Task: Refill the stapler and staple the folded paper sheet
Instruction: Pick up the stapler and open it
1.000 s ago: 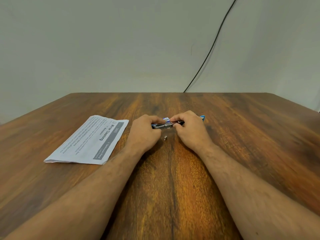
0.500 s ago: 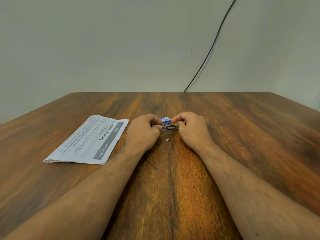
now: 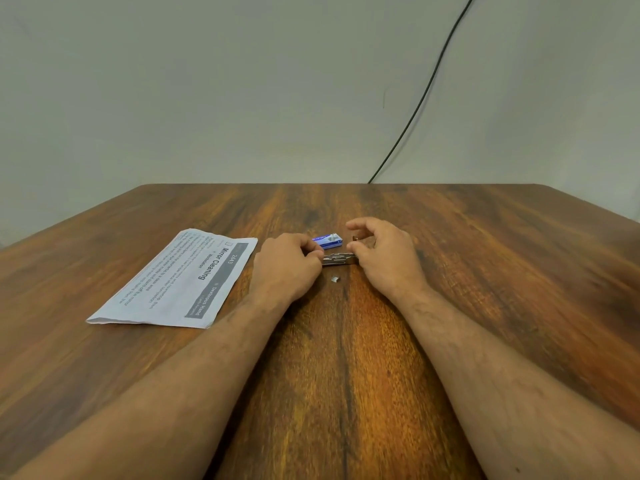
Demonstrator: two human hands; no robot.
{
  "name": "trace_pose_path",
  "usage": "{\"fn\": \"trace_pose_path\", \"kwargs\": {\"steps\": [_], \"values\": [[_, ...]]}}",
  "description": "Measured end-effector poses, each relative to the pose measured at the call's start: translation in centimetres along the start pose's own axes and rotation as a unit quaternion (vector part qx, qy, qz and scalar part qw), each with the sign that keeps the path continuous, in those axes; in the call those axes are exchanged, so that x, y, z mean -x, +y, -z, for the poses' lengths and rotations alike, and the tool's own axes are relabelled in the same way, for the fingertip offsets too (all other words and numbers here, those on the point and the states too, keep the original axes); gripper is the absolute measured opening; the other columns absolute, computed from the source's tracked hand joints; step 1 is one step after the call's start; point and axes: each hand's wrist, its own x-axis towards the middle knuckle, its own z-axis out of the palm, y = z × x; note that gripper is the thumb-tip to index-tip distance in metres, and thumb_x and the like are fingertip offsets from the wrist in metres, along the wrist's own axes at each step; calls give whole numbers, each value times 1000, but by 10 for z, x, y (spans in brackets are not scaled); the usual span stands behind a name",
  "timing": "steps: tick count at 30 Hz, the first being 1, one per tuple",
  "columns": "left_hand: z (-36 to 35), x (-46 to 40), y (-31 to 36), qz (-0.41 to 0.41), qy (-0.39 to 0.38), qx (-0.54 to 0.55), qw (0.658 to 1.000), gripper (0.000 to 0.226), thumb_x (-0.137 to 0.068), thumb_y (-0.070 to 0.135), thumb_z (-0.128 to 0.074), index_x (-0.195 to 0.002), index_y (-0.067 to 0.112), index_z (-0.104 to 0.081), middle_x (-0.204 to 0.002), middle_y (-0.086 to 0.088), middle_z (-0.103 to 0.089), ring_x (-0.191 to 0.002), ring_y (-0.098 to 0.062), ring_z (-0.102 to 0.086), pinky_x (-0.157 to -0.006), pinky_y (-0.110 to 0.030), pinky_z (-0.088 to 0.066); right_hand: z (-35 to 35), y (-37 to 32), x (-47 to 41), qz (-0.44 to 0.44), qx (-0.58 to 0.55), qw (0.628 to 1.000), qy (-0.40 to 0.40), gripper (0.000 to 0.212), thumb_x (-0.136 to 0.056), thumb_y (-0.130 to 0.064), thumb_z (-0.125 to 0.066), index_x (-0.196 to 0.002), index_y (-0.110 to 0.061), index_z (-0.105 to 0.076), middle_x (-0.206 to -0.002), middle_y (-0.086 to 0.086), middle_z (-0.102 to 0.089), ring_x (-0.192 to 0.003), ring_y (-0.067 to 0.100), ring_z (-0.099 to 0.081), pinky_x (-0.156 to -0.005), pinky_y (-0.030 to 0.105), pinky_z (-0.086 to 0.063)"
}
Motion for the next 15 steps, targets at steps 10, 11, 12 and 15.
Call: {"fn": "trace_pose_path", "kwargs": {"steps": [10, 11, 12, 15], "values": [[-7, -1, 3, -184, -28, -164, 969, 41, -106, 26, -37, -144, 22, -51, -158, -2, -47, -152, -20, -30, -125, -42, -22, 3, -7, 14, 74, 70, 995, 10, 21, -72, -26, -56, -69, -19, -75, -62, -7, -68, -61, 15, -64, -64, 37, -57], [-7, 0, 3, -181, -42, -174, 967, 44, -108, 29, -34, -150, 23, -44, -163, -1, -38, -156, -19, -21, -127, -41, -16, 4, -8, 15, 73, 69, 995, -6, 21, -71, -28, -56, -68, -19, -75, -60, -6, -68, -59, 14, -63, -63, 36, -56], [-7, -1, 3, -178, -55, -183, 965, 47, -109, 32, -30, -155, 24, -38, -167, -1, -31, -158, -18, -15, -128, -40, -10, 5, -9, 15, 73, 69, 995, -24, 22, -70, -31, -56, -68, -19, -75, -57, -7, -66, -57, 13, -62, -63, 35, -56], [-8, -1, 3, -161, -90, -203, 962, 51, -110, 38, -22, -159, 27, -30, -171, 1, -20, -159, -18, -4, -127, -41, -2, 5, -11, 17, 79, 84, 990, -81, 21, -72, -33, -57, -68, -21, -75, -49, -11, -57, -56, 10, -58, -65, 34, -55]]}}
